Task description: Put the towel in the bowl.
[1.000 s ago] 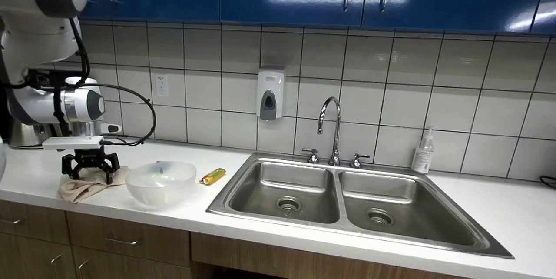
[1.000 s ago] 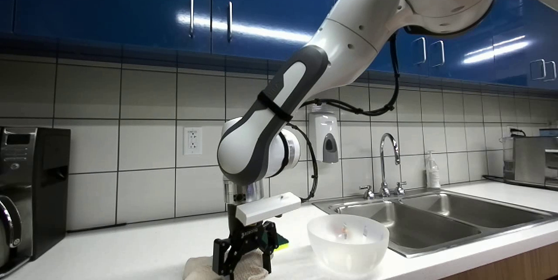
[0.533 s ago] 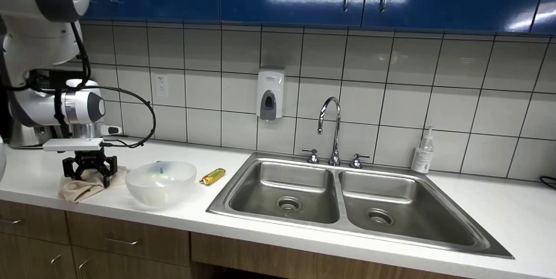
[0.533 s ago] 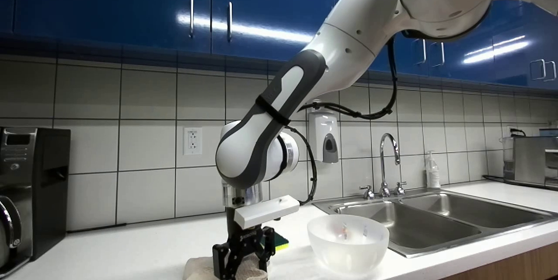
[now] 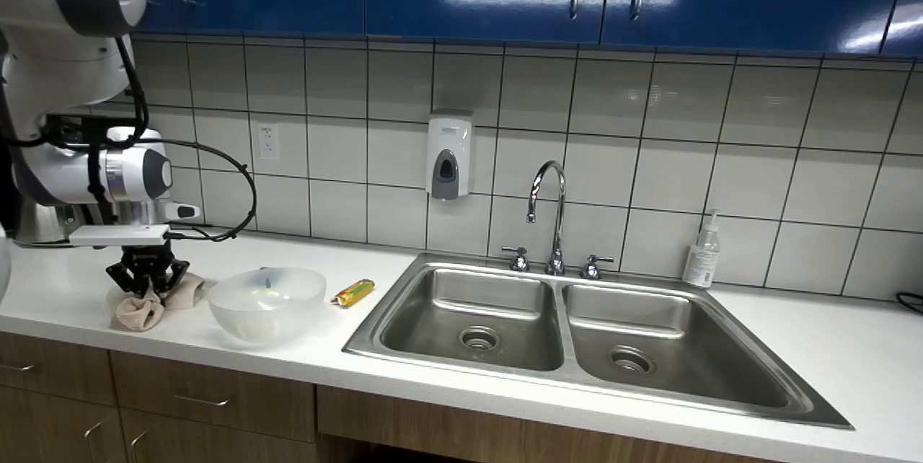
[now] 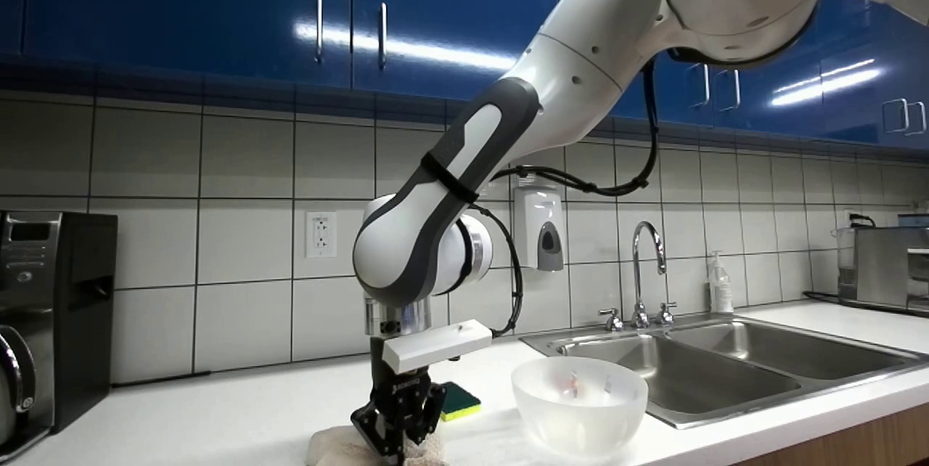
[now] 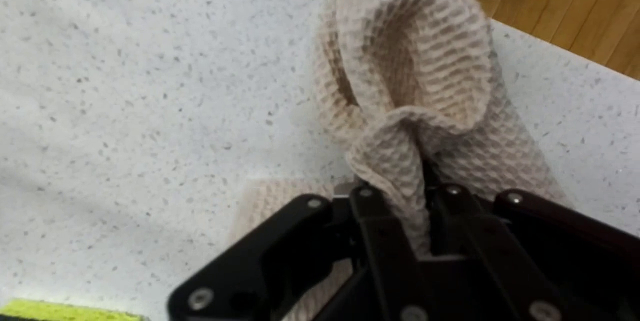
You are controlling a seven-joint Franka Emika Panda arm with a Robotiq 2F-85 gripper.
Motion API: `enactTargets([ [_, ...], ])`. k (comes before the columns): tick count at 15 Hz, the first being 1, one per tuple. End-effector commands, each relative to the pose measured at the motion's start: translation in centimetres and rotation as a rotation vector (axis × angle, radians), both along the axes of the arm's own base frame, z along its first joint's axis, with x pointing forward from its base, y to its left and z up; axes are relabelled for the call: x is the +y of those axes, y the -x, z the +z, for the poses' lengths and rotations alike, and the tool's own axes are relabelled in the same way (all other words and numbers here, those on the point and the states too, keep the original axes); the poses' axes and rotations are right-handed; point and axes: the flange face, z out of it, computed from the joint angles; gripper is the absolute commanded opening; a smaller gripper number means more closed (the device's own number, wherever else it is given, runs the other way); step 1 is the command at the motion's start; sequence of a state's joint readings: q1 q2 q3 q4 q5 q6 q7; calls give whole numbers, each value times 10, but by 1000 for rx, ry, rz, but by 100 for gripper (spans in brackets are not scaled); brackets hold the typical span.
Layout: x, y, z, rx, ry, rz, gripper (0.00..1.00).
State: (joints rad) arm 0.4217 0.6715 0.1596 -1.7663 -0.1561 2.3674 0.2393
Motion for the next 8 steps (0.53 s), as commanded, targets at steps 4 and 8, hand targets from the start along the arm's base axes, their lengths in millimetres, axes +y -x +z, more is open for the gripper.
enactTargets([
  [4, 2, 0, 1, 12, -1, -4, 2],
  [8, -2, 3, 16, -13, 8, 2, 2],
])
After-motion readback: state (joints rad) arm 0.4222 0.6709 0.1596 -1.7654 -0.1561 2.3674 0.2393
